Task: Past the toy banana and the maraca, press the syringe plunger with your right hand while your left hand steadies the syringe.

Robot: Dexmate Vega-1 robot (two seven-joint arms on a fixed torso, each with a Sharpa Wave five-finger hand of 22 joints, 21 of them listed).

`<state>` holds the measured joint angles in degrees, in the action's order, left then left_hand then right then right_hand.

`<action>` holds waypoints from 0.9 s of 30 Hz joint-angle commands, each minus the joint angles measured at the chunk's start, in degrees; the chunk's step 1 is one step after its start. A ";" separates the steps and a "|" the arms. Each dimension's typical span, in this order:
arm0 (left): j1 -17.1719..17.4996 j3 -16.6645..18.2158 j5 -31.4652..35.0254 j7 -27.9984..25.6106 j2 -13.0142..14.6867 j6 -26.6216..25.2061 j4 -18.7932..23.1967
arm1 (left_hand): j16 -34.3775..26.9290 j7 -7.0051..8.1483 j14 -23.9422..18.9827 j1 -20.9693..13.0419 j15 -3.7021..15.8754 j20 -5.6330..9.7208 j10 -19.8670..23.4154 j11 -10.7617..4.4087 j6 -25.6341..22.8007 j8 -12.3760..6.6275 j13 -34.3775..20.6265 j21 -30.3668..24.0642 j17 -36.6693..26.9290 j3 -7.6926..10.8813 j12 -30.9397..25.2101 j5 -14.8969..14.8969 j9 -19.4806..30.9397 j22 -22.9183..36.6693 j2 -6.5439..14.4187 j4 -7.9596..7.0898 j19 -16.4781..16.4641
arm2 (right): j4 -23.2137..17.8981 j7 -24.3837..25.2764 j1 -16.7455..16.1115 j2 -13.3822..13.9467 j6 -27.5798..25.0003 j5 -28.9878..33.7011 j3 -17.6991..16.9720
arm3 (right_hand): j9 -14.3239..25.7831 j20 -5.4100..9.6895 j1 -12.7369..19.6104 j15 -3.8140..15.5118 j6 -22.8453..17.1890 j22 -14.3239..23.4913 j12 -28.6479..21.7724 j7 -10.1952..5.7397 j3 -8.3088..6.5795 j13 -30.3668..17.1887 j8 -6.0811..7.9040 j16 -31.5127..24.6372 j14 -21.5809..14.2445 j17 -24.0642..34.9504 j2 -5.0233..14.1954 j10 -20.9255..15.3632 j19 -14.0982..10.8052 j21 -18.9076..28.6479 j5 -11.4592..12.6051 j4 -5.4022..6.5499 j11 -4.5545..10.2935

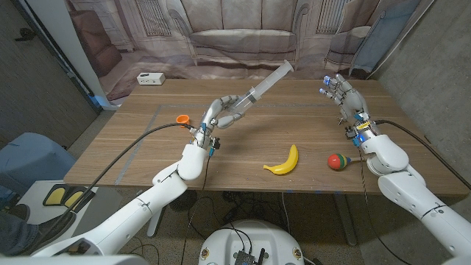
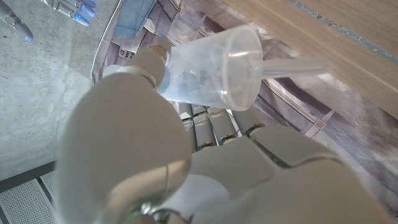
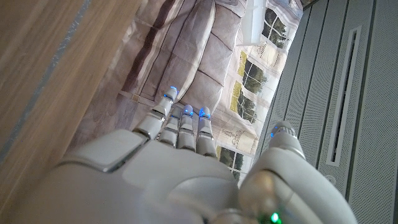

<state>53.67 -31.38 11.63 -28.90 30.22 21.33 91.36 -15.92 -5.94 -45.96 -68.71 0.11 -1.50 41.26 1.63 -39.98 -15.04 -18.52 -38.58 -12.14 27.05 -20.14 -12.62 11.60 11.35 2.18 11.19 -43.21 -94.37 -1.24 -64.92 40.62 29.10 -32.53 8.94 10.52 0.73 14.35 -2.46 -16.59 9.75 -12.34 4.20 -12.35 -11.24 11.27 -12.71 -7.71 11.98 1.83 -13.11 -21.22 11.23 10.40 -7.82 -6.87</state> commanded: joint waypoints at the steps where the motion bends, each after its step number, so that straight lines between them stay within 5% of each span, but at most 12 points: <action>1: -0.20 0.30 0.23 0.46 -1.11 3.20 -1.96 | -0.20 -0.13 -5.71 -3.50 6.19 1.52 2.79 -2.22 -1.68 -0.27 -0.21 -0.30 -0.17 1.86 -0.27 0.20 0.14 0.15 4.37 -2.17 -1.42 | -1.96 3.37 1.26 1.18 0.14 6.26 -0.72 | 0.24 0.58 0.18 -0.31 0.44 0.07 0.18 0.20 0.22 -0.11 0.09 0.15 0.17 0.12 -0.22 0.74 0.00 -0.03 0.13 0.20 -0.71; 27: -0.48 0.83 1.53 0.90 -1.94 4.29 -1.84 | -0.54 0.62 -6.32 -2.75 6.47 1.72 3.54 -2.75 -2.66 -0.20 -0.60 -0.98 -0.42 1.29 -0.14 0.77 0.18 0.08 4.17 -2.32 -0.82 | -3.61 2.93 5.70 3.58 -1.31 12.86 0.40 | 0.22 0.60 0.45 -0.08 1.59 0.12 0.54 -0.37 0.28 -0.08 -0.23 0.56 0.91 0.19 0.18 1.09 0.92 -0.30 0.10 0.21 -0.22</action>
<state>53.49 -30.63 12.60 -28.05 28.73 25.05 89.60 -16.12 -6.13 -46.50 -68.69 0.02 -0.76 41.77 1.73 -40.55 -15.06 -18.81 -39.05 -12.41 26.58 -20.10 -11.91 11.60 11.34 2.20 10.72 -43.30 -97.80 3.06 -61.56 43.15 28.32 -21.35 8.25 10.52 1.43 14.35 -2.65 -14.71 9.75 -11.98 3.99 -12.10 -11.19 10.78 -12.46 -7.03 11.99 1.83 -12.17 -20.45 11.02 10.40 -7.57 -7.15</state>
